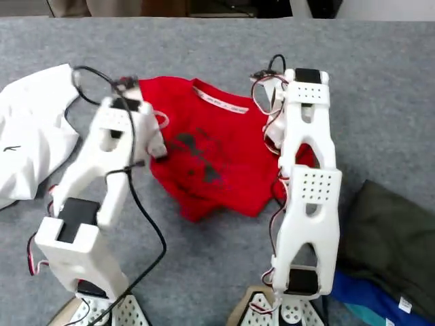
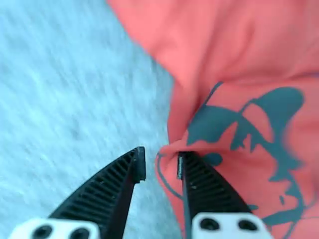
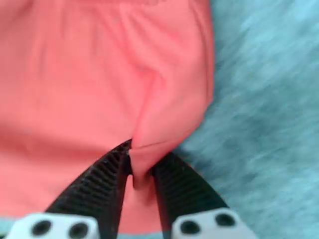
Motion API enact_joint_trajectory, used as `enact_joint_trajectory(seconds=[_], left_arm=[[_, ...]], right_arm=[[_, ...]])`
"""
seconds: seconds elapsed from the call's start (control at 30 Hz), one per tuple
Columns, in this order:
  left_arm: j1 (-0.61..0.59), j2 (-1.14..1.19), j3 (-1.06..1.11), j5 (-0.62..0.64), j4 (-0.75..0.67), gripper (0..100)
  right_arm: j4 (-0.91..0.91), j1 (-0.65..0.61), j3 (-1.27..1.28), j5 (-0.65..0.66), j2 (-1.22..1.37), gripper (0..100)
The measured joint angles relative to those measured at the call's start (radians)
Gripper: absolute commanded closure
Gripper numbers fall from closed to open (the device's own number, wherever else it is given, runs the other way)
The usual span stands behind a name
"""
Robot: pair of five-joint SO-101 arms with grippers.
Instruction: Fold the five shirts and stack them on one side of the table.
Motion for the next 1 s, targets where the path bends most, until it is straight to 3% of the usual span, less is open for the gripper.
enact_joint_trajectory(seconds=[0.17, 0.33, 0.67, 0.9, 1.0], left_arm=[[-0.123, 0.0, -0.12, -0.167, -0.002, 88], [-0.149, 0.0, -0.155, -0.319, -0.002, 88], [-0.13, 0.0, -0.235, -0.351, 0.011, 84], [-0.13, 0.0, -0.296, -0.433, 0.184, 84], [-0.135, 0.0, -0.296, -0.436, 0.242, 84]], right_arm=[[0.0, -0.002, 0.279, 0.0, -0.189, 99.4], [-0.006, -0.032, 0.605, 0.021, -0.42, 99.4], [-0.103, -0.18, 1.206, 0.028, -0.919, 98.9], [-0.103, -0.216, 1.45, 0.075, -1.157, 80.1], [-0.049, -0.216, 1.459, 0.077, -1.235, 77.2]])
